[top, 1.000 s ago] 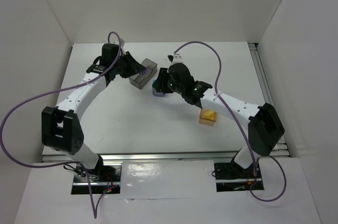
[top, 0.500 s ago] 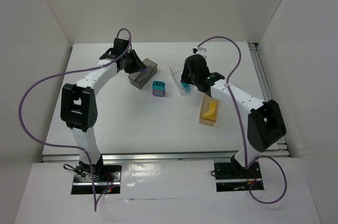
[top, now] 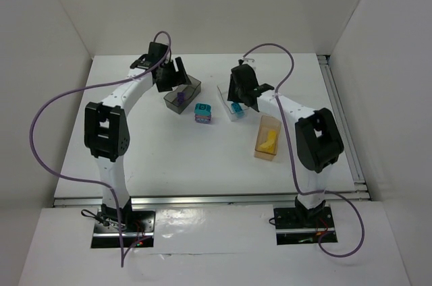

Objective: Sort the legos into containers by color

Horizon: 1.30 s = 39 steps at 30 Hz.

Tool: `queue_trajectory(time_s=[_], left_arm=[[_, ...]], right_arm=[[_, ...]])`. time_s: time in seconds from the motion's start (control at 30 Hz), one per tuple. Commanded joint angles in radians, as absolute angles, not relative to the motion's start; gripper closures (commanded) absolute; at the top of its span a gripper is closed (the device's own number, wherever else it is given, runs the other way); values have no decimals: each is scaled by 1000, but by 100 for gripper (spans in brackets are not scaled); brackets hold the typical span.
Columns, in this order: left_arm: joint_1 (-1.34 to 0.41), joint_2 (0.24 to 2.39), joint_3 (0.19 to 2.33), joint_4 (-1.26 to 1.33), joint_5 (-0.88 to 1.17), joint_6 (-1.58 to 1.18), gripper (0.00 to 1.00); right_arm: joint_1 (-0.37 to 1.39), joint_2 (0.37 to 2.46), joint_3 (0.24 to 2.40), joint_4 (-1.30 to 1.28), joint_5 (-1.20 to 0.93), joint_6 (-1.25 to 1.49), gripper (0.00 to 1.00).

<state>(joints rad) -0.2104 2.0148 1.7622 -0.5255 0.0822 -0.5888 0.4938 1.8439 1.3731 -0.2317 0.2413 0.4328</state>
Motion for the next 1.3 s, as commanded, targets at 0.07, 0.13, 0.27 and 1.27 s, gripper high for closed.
queue_trajectory(time_s=[0.07,0.13,0.27,1.27], left_arm=[[-207,1887,1789,-571,75,-549,15],[-207,1852,1789,-581,75,-549,15],[-219,1724,1694,-581,48,-538,15],[-230,1338,1243,-581,26,-468,19]], right_arm=[[483,1933,1492,-235,230,402,27],[483,1956,1537,-245,230,391,23],[492,1911,1525,-245,239,382,21],[707,2016,1632,-364,40,-252,4]])
